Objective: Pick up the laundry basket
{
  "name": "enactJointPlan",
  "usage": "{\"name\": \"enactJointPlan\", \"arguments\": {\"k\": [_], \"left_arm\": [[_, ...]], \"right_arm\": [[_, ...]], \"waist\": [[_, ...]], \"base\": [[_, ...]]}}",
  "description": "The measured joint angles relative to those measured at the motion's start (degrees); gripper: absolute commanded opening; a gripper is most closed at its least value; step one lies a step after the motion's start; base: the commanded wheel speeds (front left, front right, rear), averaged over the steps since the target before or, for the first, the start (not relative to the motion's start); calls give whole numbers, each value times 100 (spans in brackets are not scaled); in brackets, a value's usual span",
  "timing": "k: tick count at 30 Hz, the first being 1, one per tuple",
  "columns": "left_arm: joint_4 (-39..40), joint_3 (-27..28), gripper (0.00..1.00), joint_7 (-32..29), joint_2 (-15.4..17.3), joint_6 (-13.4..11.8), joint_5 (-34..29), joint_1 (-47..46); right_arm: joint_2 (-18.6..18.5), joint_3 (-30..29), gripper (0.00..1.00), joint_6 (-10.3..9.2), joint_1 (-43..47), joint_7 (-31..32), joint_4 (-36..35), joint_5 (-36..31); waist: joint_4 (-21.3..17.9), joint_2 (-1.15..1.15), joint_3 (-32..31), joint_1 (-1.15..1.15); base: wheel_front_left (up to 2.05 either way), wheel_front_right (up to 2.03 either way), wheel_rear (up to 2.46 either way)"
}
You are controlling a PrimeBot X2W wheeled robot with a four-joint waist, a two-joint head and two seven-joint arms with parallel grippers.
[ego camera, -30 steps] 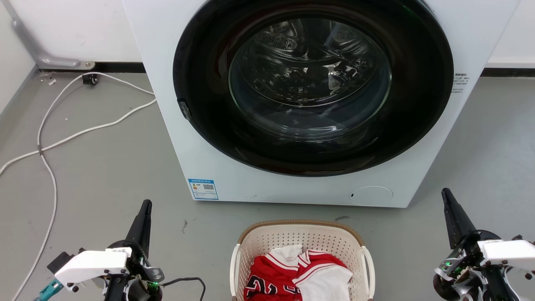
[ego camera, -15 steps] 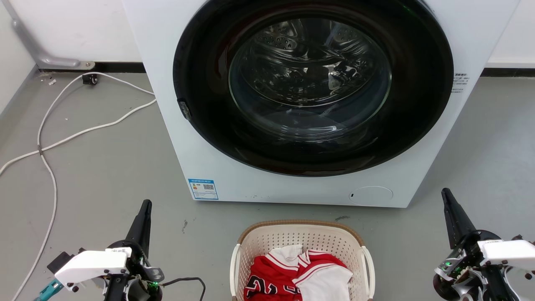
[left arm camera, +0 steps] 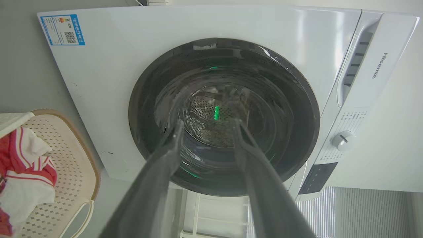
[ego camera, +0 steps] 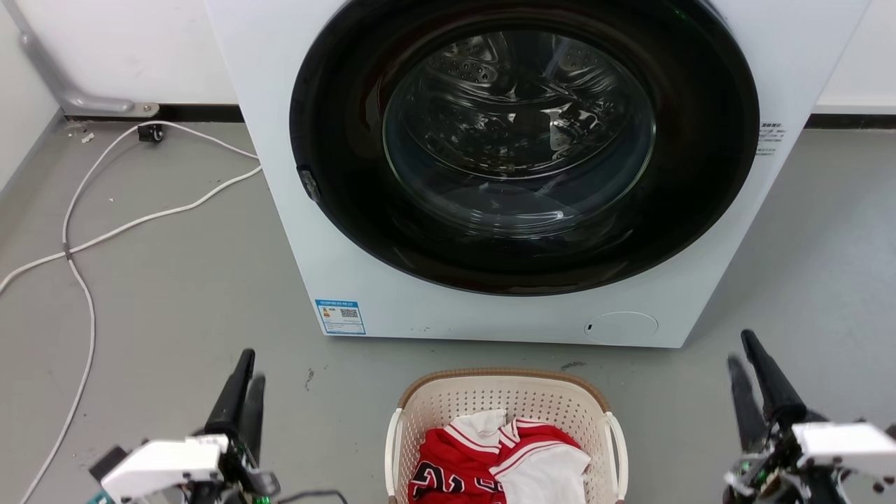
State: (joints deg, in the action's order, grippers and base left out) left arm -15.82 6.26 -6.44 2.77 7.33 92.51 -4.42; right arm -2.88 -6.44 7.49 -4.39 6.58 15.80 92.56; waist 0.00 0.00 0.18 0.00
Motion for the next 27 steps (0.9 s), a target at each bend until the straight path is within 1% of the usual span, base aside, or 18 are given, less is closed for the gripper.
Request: {"name": "enactJointPlan", "arguments": {"k": [4, 16, 21, 27], "left_arm": [[-111, -21, 100, 56, -16, -1, -18, 166], [134, -34, 100, 375, -15, -1, -300, 237], [162, 148, 100, 514, -16, -1, -626, 274], [280, 389, 100, 649, -15, -30, -1202, 274]], "right_arm": [[13, 35, 100, -1, 175, -54, 108, -1], [18, 202, 100, 0, 234, -385, -44, -247], [19, 124, 100, 0, 235, -512, -57, -657], [19, -25, 100, 0, 235, -659, -91, -1402]], "waist": [[0, 0, 1, 0], [-4, 0, 8, 0], [-8, 0, 6, 0], [-12, 0, 6, 0]], "base": [[0, 0, 0], [0, 0, 0], [0, 0, 0], [0, 0, 0]]}}
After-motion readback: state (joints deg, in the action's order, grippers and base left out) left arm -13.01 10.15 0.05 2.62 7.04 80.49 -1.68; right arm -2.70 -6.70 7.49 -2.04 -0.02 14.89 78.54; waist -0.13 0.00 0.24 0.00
